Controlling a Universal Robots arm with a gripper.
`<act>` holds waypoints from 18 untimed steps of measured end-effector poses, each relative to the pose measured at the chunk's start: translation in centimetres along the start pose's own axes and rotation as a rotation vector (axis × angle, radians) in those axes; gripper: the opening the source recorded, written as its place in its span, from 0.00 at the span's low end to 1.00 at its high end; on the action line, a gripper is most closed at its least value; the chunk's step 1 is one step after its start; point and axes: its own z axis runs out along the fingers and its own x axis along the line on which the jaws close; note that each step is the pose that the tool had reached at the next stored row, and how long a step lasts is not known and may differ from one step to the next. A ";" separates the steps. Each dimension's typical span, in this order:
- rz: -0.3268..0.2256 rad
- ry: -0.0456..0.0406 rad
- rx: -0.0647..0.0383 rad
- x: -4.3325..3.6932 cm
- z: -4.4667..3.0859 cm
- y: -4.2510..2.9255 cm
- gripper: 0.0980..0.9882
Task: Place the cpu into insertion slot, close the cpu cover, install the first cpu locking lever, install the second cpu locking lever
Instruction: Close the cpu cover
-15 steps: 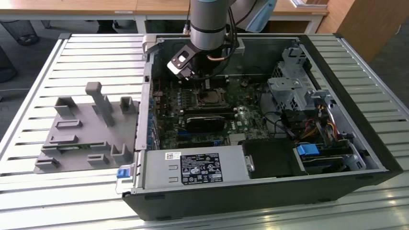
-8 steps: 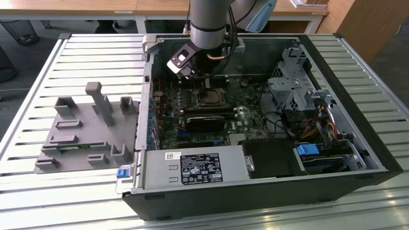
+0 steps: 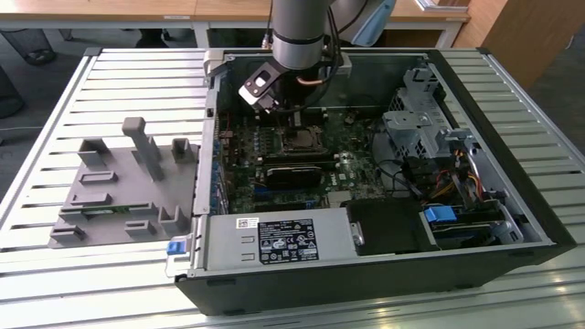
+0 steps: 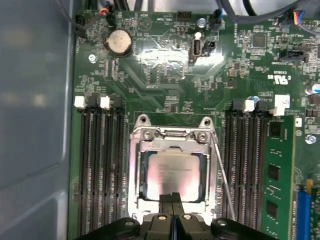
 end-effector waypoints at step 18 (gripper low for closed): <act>0.000 -0.0001 0.004 -0.12 0.00 1.96 0.02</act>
